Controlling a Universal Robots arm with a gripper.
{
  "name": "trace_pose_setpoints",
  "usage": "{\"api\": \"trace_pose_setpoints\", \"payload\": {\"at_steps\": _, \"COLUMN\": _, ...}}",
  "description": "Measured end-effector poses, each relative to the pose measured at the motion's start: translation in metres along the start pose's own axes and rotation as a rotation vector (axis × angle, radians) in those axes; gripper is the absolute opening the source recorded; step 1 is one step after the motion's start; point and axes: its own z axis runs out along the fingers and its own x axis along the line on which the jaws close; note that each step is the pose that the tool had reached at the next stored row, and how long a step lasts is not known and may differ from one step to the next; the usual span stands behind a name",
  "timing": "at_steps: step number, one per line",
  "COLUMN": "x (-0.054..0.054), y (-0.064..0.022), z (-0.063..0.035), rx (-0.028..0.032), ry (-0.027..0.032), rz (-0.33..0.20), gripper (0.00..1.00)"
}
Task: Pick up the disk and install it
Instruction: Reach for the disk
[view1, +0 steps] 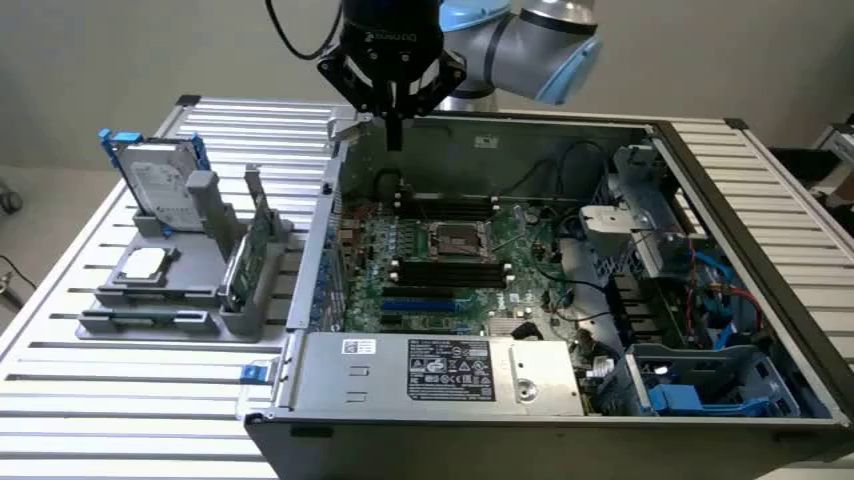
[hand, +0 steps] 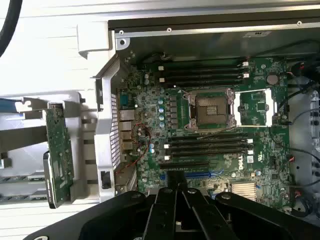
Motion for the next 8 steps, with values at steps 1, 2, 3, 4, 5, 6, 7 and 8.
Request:
{"api": "trace_pose_setpoints", "payload": {"at_steps": 1, "x": 0.0000, "y": 0.0000, "z": 0.0000, "rx": 0.0000, "ry": 0.0000, "rz": 0.000, "gripper": 0.11}}
{"api": "trace_pose_setpoints", "payload": {"at_steps": 2, "x": 0.0000, "y": 0.0000, "z": 0.0000, "rx": 0.0000, "ry": 0.0000, "rz": 0.000, "gripper": 0.11}}
{"api": "trace_pose_setpoints", "payload": {"at_steps": 3, "x": 0.0000, "y": 0.0000, "z": 0.0000, "rx": 0.0000, "ry": 0.0000, "rz": 0.000, "gripper": 0.11}}
{"api": "trace_pose_setpoints", "payload": {"at_steps": 4, "x": 0.0000, "y": 0.0000, "z": 0.0000, "rx": 0.0000, "ry": 0.0000, "rz": 0.000, "gripper": 0.11}}
{"api": "trace_pose_setpoints", "payload": {"at_steps": 5, "x": 0.0000, "y": 0.0000, "z": 0.0000, "rx": 0.0000, "ry": 0.0000, "rz": 0.000, "gripper": 0.11}}
{"api": "trace_pose_setpoints", "payload": {"at_steps": 6, "x": 0.0000, "y": 0.0000, "z": 0.0000, "rx": 0.0000, "ry": 0.0000, "rz": 0.000, "gripper": 0.11}}
{"api": "trace_pose_setpoints", "payload": {"at_steps": 7, "x": 0.0004, "y": 0.0000, "z": 0.0000, "rx": 0.0000, "ry": 0.0000, "rz": 0.000, "gripper": 0.11}}
{"api": "trace_pose_setpoints", "payload": {"at_steps": 8, "x": 0.0006, "y": 0.0000, "z": 0.0000, "rx": 0.0000, "ry": 0.0000, "rz": 0.000, "gripper": 0.11}}
